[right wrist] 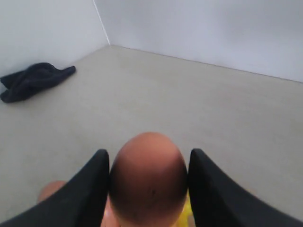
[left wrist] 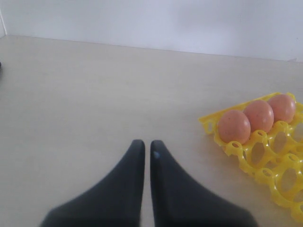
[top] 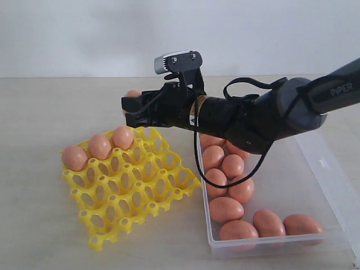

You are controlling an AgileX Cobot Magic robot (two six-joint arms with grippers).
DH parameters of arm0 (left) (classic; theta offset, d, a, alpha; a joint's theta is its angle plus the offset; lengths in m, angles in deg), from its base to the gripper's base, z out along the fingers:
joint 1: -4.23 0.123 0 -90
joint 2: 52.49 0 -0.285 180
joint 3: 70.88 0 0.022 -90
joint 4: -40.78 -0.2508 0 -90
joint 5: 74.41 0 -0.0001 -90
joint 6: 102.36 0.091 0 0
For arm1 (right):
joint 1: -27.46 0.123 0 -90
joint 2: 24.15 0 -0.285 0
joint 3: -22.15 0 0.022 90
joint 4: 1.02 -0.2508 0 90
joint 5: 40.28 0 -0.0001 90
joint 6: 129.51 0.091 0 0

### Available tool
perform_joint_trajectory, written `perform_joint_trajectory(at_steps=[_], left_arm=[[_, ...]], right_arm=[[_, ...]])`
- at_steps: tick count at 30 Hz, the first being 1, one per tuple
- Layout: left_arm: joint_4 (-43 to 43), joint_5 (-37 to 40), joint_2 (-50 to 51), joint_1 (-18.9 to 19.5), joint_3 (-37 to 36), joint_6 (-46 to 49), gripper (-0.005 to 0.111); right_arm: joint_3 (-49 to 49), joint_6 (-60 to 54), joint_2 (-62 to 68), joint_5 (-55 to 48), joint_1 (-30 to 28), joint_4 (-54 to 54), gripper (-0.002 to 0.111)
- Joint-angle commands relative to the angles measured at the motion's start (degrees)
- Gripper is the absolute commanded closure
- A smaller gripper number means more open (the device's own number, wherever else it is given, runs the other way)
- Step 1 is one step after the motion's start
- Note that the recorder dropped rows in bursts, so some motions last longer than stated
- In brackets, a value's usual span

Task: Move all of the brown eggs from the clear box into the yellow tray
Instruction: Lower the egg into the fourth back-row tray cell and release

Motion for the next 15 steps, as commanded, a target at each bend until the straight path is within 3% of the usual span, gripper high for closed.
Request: perform_joint_trajectory(at_steps=[1,10,15], left_arm=[[0.12,-0.23,-0.20,0.18,-0.15,0.27,0.103],[0.12,-0.23,-0.20,0.18,-0.15,0.27,0.103],[0.12,-0.23,-0.20,0.18,-0.15,0.27,0.103]], right_arm=[[-2.53,-3.76,1.38,-5.40,0.13,-0.59,0.108],[-3.86,-8.53,5.05,-7.67,0.03,-1.19,0.108],[-5.51,-14.46,7.45,-6.48,0.03,-7.70,0.108]])
